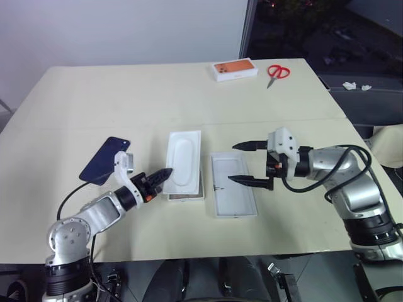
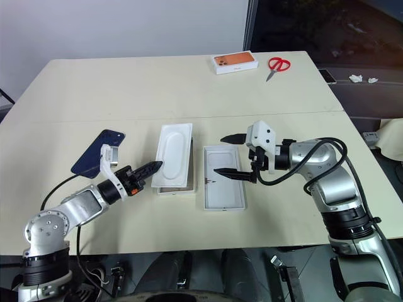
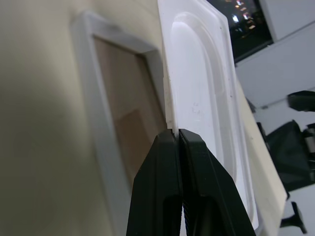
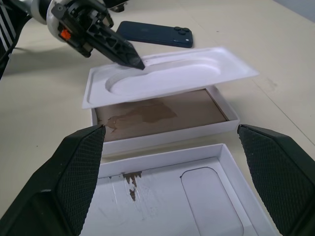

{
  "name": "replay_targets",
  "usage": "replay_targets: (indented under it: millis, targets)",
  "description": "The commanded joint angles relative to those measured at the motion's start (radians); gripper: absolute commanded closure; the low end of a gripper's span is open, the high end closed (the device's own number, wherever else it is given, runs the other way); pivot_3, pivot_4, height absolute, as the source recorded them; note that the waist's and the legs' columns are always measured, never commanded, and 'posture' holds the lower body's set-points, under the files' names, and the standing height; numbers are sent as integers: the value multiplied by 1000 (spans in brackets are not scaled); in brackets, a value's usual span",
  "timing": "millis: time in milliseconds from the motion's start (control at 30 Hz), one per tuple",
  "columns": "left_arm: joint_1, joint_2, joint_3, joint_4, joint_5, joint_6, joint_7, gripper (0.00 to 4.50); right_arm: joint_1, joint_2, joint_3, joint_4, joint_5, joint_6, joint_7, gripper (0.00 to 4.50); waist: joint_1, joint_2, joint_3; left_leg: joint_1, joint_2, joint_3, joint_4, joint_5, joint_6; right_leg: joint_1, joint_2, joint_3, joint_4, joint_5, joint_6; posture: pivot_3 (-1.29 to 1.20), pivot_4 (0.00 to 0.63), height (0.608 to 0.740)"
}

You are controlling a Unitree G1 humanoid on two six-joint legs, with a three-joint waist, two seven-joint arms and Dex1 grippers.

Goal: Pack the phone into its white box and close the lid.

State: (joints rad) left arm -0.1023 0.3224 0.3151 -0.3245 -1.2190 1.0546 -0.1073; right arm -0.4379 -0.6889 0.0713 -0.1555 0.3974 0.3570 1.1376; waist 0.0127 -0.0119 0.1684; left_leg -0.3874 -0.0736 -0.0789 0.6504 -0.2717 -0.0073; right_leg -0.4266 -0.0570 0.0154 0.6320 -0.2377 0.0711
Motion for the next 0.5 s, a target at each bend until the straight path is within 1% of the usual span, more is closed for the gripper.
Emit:
replay_targets:
  millis: [33, 100, 133, 167, 233, 300, 400, 500]
  targets:
    - [-7, -10, -24, -24, 20, -34, 2, 4468, -5, 4, -16, -42, 11, -16, -8, 0, 2, 0, 0, 0, 0, 0, 0, 0, 0, 0, 0, 0, 0, 0, 0, 0, 150, 740]
    - [-16, -18, -35, -15, 61, -65, 13, 4468, -4, 5, -15, -44, 11, -16, -12, 0, 2, 0, 0, 0, 0, 0, 0, 0, 0, 0, 0, 0, 0, 0, 0, 0, 150, 740]
    - [-21, -22, -35, -7, 58, -67, 13, 4468, -4, 6, -14, -44, 10, -16, -13, 0, 1, 0, 0, 0, 0, 0, 0, 0, 0, 0, 0, 0, 0, 0, 0, 0, 150, 740]
    - [-23, -17, -40, -6, 58, -65, 1, 4183, -4, 6, -15, -46, 10, -16, -14, 0, 1, 0, 0, 0, 0, 0, 0, 0, 0, 0, 0, 0, 0, 0, 0, 0, 150, 740]
    - [-22, -10, -57, -24, 76, -75, -22, 3451, -5, 6, -15, -44, 10, -18, -16, 0, 0, 0, 0, 0, 0, 0, 0, 0, 0, 0, 0, 0, 0, 0, 0, 0, 150, 740]
    - [-20, -6, -65, -32, 79, -74, -23, 2579, -5, 6, -16, -45, 10, -17, -18, 0, 0, 0, 0, 0, 0, 0, 0, 0, 0, 0, 0, 0, 0, 0, 0, 0, 150, 740]
    - [-17, 7, -57, -33, 36, -52, -39, 2579, -3, 6, -16, -51, 11, -15, -22, 0, 0, 0, 0, 0, 0, 0, 0, 0, 0, 0, 0, 0, 0, 0, 0, 0, 150, 740]
    - [-13, 43, -39, -50, 12, -52, -68, 2579, -7, 10, -15, -45, 9, -18, -27, 0, -1, 0, 0, 0, 0, 0, 0, 0, 0, 0, 0, 0, 0, 0, 0, 0, 150, 740]
